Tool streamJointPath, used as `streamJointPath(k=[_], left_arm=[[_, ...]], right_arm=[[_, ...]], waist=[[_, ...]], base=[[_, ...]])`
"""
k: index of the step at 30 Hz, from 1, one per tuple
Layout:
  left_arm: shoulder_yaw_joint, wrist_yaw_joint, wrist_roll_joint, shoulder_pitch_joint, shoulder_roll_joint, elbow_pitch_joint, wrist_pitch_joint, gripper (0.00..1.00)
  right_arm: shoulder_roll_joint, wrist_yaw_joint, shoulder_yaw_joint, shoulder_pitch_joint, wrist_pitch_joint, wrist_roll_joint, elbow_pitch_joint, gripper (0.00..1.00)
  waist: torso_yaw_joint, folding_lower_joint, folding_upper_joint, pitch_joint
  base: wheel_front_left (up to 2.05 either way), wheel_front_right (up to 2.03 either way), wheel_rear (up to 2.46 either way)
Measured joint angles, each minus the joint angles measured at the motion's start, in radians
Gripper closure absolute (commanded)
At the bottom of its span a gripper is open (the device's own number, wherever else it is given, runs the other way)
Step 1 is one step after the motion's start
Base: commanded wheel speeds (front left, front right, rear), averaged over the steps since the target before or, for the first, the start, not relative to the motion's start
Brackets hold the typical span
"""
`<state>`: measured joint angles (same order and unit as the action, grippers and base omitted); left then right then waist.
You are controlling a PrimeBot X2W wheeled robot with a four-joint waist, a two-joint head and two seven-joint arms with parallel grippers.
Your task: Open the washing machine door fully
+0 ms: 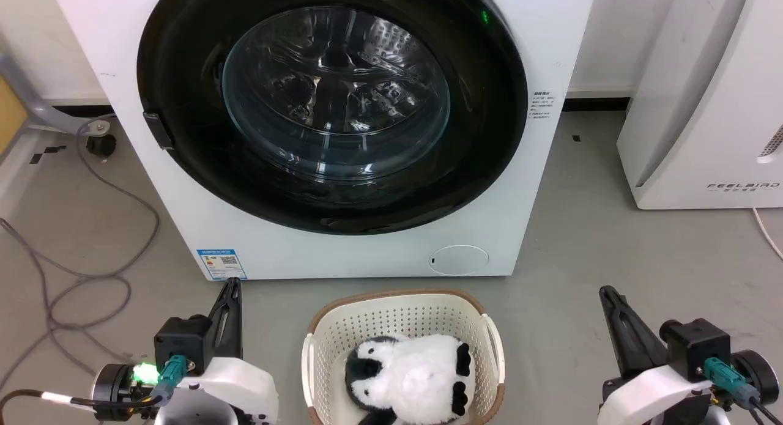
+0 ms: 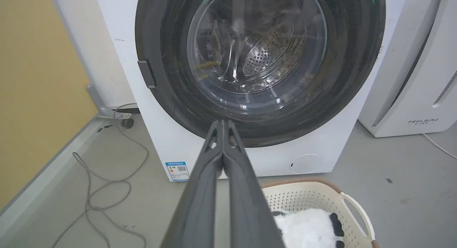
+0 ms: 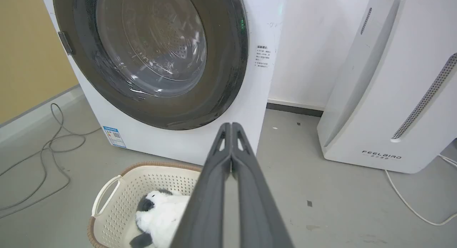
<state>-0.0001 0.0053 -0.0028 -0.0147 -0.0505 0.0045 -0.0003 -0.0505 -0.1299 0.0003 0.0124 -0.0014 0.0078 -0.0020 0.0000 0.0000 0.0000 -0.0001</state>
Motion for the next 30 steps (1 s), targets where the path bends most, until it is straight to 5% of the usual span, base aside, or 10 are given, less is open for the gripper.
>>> streamJointPath(k=[19, 20, 30], left_arm=[[-0.001, 0.000, 0.000, 0.000, 0.000, 0.000, 0.000, 1.00], [0.000, 0.001, 0.000, 0.000, 0.000, 0.001, 0.000, 0.00], [-0.007, 0.005, 0.000, 0.000, 0.000, 0.003, -0.008, 0.00]], right_arm=[[0.000, 0.000, 0.000, 0.000, 0.000, 0.000, 0.000, 1.00], [0.000, 0.000, 0.000, 0.000, 0.000, 0.001, 0.000, 0.00], [0.000, 0.000, -0.006, 0.000, -0.005, 0.016, -0.005, 0.00]], waist=[[0.000, 0.0000, 0.0000, 0.000], [0.000, 0.0000, 0.0000, 0.000], [0.000, 0.0000, 0.0000, 0.002]], base=[[0.00, 0.00, 0.00], [0.00, 0.00, 0.00], [0.00, 0.00, 0.00]])
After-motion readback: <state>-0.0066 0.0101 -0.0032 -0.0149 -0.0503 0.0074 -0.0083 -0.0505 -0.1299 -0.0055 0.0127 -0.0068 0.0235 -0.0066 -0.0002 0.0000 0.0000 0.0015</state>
